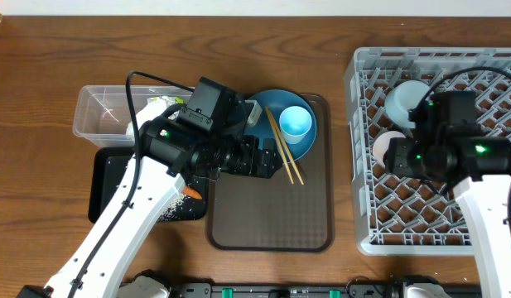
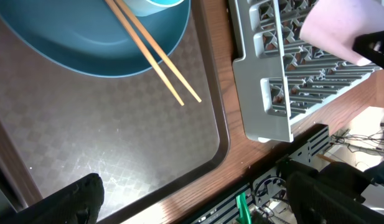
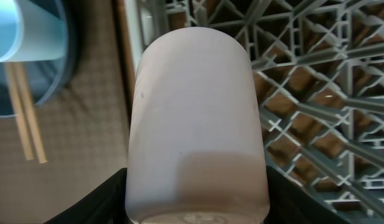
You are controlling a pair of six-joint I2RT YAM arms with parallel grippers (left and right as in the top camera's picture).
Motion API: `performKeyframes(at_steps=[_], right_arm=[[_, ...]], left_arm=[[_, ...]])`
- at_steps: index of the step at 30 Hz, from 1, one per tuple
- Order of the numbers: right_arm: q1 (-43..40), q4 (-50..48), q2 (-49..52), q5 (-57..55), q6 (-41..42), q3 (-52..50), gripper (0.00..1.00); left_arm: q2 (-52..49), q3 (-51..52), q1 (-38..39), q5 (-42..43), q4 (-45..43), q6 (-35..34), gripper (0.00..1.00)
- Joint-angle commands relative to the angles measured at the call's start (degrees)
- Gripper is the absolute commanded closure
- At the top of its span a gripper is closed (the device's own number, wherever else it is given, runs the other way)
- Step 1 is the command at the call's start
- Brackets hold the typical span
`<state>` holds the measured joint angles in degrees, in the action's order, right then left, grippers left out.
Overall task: Sort waste into correct bins and load items into the dishwasher rack
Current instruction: 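Lower the pink cup upside down into the rack and release it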
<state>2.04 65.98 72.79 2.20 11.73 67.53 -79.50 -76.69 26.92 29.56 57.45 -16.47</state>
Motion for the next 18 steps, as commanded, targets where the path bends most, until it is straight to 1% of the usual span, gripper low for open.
performKeyframes(at_steps=[1, 9, 18], right_arm=[[1.5, -0.6, 1.0, -5.4, 2.4, 1.0, 0.92], [1.6, -3.8, 2.3, -6.8, 2.4, 1.0, 0.93], [1.6, -4.6, 4.8, -6.7, 2.4, 0.9, 0.94]], left_arm=[[-0.3, 0.1, -0.1, -0.7, 0.2, 0.3, 0.04], [-0.3, 0.1, -0.1, -0.7, 0.2, 0.3, 0.04], [-0.3, 0.1, -0.1, -0.7, 0.2, 0.3, 0.03]])
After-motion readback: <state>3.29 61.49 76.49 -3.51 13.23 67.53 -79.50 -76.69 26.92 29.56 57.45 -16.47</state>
